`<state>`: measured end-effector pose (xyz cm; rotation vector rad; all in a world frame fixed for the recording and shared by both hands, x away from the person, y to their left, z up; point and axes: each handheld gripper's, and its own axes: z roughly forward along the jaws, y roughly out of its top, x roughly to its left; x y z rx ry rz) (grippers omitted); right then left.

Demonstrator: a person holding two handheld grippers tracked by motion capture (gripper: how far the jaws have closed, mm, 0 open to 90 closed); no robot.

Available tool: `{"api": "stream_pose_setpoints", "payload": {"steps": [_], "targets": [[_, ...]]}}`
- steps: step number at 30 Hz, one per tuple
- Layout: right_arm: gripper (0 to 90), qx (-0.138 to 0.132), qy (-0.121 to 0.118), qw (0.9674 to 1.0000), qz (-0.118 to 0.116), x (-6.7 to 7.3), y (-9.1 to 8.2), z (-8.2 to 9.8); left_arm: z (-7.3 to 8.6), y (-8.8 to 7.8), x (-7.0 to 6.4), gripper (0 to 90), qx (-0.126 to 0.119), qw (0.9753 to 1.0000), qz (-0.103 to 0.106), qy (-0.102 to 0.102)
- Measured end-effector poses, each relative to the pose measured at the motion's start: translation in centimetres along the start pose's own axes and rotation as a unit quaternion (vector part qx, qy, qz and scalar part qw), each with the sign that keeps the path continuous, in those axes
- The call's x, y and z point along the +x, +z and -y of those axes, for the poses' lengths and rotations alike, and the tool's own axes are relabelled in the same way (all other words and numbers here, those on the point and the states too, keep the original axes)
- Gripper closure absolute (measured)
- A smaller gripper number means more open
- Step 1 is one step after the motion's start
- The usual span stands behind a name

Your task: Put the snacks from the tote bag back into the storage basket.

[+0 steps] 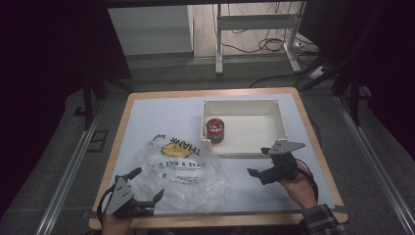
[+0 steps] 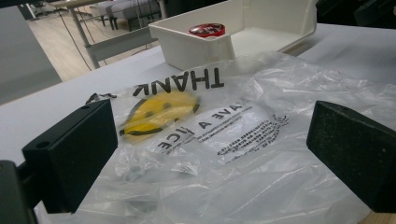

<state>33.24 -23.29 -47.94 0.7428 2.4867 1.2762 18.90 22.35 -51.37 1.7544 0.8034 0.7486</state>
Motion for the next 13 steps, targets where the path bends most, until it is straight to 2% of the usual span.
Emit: {"api": "stream_pose_setpoints", "payload": {"steps": [10, 13], "targets": [[4.8, 0.012, -0.007, 0.9998, 0.014, 0.4, -0.6, 1.2, 0.0, 0.0, -0.1, 1.8, 0.001, 1.0, -0.001, 0.003], [4.8, 0.008, -0.004, 0.9999, 0.014, 0.3, -0.6, 1.2, 0.0, 0.1, -0.1, 1.8, 0.003, 1.0, -0.001, 0.005]]}}
